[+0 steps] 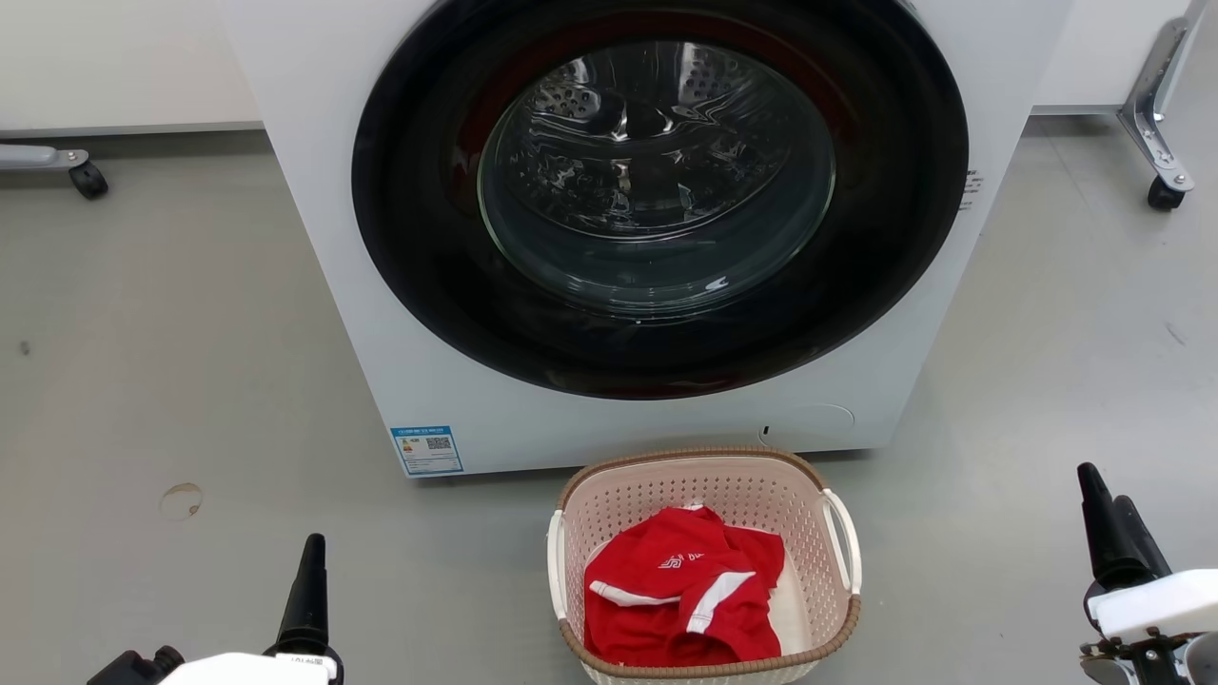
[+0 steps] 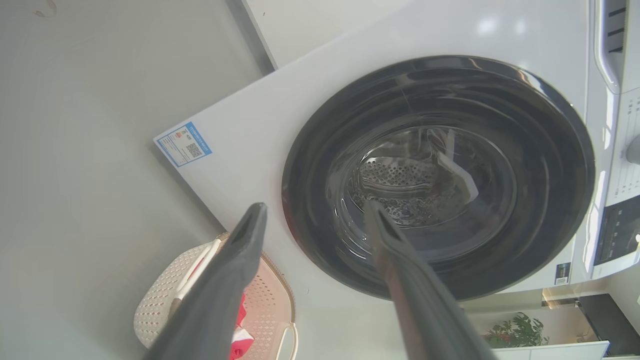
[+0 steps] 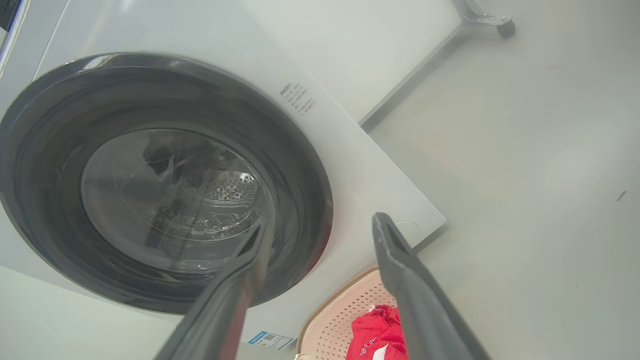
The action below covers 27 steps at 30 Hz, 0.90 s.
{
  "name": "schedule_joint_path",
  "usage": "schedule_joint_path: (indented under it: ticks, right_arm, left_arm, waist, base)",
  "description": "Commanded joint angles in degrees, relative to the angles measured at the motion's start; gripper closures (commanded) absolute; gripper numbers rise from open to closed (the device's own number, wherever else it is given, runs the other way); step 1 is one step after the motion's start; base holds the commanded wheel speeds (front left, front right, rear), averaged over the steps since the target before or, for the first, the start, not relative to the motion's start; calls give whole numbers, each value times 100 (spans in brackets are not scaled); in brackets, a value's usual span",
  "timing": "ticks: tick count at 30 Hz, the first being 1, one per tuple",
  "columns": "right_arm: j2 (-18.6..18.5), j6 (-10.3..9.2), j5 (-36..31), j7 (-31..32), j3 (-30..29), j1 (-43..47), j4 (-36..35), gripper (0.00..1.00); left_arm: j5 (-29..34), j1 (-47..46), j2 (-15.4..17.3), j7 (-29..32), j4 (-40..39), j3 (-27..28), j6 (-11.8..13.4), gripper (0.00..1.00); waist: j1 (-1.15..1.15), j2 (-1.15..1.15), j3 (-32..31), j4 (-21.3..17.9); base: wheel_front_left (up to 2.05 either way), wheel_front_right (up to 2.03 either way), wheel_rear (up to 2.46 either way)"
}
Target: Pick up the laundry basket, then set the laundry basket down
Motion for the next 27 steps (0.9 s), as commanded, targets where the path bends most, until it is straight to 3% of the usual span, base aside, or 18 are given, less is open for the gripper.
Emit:
schedule_joint_path:
  ticks: [1, 27]
  right_arm:
    - [-167, 14, -242, -108, 45, -201, -207, 0]
    - [-231, 21, -2089, -528, 449, -200, -227, 0]
  left_arm:
    - [215, -99, 73, -79, -184, 28, 30, 0]
    - [1882, -45, 95, -499, -273, -63, 150, 0]
  waist:
    - [-1, 0, 0, -5]
    - [-1, 0, 5, -13]
  base:
    - [0, 0, 0]
    - [0, 0, 0]
